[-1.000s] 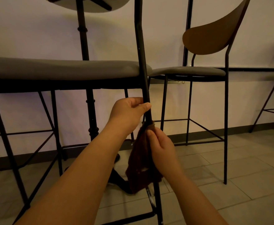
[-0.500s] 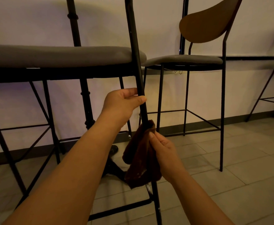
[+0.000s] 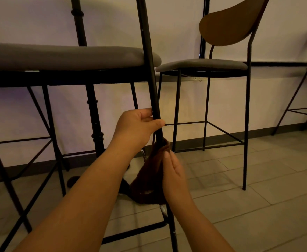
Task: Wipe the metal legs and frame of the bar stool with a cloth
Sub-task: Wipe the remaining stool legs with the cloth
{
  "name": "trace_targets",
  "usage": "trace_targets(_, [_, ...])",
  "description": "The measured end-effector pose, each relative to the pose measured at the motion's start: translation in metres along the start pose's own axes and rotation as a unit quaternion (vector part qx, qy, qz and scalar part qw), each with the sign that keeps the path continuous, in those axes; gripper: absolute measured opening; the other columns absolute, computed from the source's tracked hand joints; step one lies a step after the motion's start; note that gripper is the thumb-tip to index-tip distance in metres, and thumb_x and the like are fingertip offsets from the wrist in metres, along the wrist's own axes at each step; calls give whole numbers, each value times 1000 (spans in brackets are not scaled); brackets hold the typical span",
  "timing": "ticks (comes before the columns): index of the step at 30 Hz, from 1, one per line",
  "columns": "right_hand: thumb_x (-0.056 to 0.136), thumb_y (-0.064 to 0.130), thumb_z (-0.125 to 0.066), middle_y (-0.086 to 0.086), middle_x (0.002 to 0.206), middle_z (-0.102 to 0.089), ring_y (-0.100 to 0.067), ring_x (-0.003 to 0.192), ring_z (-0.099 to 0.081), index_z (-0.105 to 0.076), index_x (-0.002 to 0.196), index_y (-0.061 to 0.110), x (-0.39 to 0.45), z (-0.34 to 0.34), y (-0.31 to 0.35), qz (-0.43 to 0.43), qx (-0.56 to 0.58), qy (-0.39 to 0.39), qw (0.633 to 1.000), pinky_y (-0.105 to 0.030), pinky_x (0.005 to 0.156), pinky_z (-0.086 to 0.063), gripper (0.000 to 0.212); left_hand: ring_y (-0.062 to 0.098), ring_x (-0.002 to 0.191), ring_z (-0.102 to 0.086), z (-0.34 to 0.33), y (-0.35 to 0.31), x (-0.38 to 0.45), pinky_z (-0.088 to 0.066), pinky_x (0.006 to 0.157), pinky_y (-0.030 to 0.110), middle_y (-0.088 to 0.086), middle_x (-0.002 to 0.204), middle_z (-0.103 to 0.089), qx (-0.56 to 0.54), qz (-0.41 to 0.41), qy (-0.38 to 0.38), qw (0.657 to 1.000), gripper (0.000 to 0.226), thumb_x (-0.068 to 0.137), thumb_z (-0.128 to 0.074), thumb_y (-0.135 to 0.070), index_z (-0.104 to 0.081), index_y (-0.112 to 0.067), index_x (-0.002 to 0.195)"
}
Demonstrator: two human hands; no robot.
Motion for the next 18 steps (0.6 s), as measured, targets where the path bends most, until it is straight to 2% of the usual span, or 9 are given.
trace_targets(1, [101, 41, -36, 16, 94, -70, -4, 93, -67, -64, 97, 53, -2, 1, 0, 5, 2, 10, 1000, -19, 71, -55, 31, -17, 68, -54, -2, 4, -3, -39, 50, -1, -25, 78, -61, 2, 5, 6, 1000, 31, 82, -72, -19, -67, -26, 111])
trace_targets(3, [100, 42, -40, 8, 90, -72, -13, 89, -69, -69, 95, 42, 3, 4, 2, -24, 33, -11, 999, -24, 67, -53, 29, -11, 75, -58, -5, 12, -8, -39, 51, 0, -23, 80, -63, 7, 15, 14, 1000, 29, 81, -73, -18, -66, -27, 109])
trace_targets(5, [98, 43, -45, -1, 89, -73, -20, 87, -69, -71, 95, 29, 9, 5, 5, -80, 73, -28, 994, -30, 66, -52, 30, -3, 84, -62, -7, 18, -14, -44, 61, 3, -19, 87, -66, 6, 25, 21, 999, 32, 81, -73, -17, -66, -25, 111])
trace_targets(8, [98, 38, -47, -9, 98, -72, -27, 96, -68, -71, 101, 23, 12, 6, 6, -106, 84, -43, 990, -36, 74, -55, 28, 7, 94, -65, -9, 24, -20, -48, 76, 15, -12, 96, -69, 12, 37, 26, 999, 36, 81, -73, -18, -66, -22, 116])
trace_targets(11, [95, 36, -54, -8, 100, -70, -24, 95, -68, -62, 107, 22, 7, 6, 1, -68, 110, -83, 988, -40, 79, -58, 20, 8, 96, -65, -10, 29, -25, -50, 82, 19, -12, 98, -70, 15, 44, 29, 998, 31, 85, -70, -23, -66, -25, 115])
trace_targets(14, [95, 38, -53, 2, 94, -70, -19, 93, -68, -63, 99, 30, -9, 5, -7, 31, 69, -100, 992, -29, 72, -58, 14, 6, 93, -63, -10, 32, -28, -46, 74, 16, -14, 98, -69, 20, 52, 28, 998, 22, 89, -64, -30, -68, -30, 110])
trace_targets(15, [95, 36, -53, 5, 101, -69, -15, 98, -67, -63, 105, 33, -16, 5, -10, 74, 45, -85, 993, -27, 76, -57, 15, 2, 89, -61, -10, 33, -28, -43, 68, 13, -17, 94, -68, 26, 53, 29, 998, 19, 89, -63, -32, -68, -32, 108])
trace_targets(18, [94, 25, -57, 15, 122, -60, -4, 116, -57, -52, 131, 38, -27, 8, -20, 156, -20, -33, 987, -21, 88, -53, 39, -8, 75, -56, -10, 33, -28, -36, 54, 6, -24, 82, -64, 40, 51, 34, 997, 15, 89, -61, -35, -68, -34, 103])
Point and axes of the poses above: each hand's wrist, its own x-axis towards the middle knuckle, its own z-axis out of the back of the hand, y = z × x, the point moved 2 cm from there along x, towards the middle knuckle
